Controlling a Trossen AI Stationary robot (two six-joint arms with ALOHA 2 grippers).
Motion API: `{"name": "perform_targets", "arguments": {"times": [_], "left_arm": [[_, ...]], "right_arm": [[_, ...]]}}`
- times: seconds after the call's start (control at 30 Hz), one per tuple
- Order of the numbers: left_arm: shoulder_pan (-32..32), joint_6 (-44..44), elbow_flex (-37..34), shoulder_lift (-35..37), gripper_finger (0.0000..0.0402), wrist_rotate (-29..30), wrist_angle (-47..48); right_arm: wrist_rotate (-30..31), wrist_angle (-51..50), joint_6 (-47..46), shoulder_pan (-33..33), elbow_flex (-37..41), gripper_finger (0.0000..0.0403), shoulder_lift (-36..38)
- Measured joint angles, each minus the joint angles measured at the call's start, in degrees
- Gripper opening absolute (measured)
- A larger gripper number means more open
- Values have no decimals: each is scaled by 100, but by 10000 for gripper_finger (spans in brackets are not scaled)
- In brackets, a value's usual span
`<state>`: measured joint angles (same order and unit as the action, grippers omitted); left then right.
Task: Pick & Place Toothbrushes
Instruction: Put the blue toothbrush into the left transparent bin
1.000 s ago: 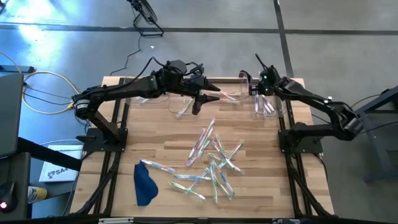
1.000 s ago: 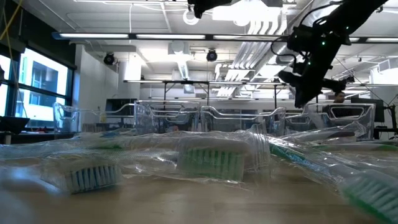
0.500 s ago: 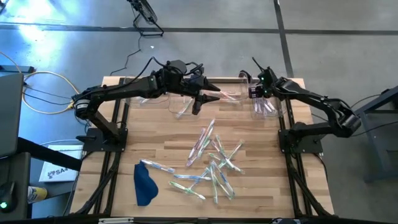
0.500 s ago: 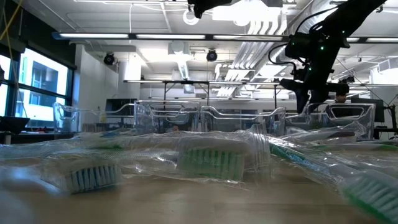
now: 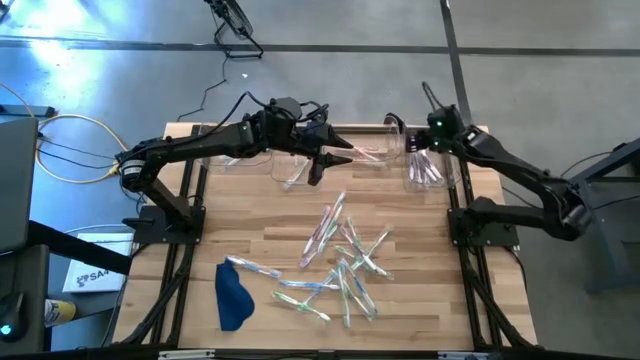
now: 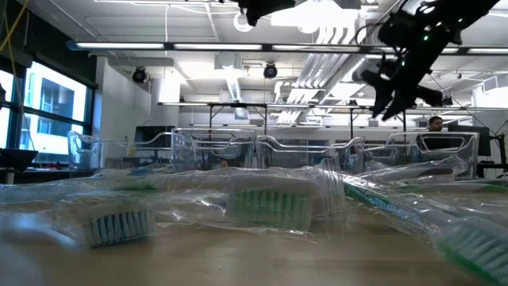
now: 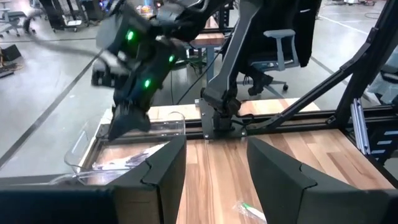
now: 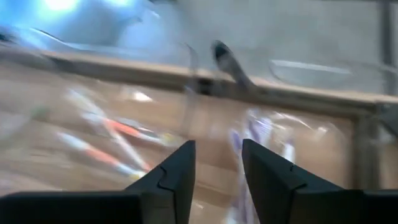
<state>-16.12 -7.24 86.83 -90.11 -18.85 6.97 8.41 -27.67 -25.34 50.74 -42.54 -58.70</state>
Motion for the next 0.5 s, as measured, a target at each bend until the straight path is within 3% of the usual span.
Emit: {"name": "perform_targets", "arguments": {"times": [0.27,0.5], "left_arm": [[2,2,0,0,168,4,8],[0,2,0,0,168,4,5]], "right_arm": [[-898,561,-46,-98,0,96,770],[-1379,881,-35,-553,0,69,986]]}}
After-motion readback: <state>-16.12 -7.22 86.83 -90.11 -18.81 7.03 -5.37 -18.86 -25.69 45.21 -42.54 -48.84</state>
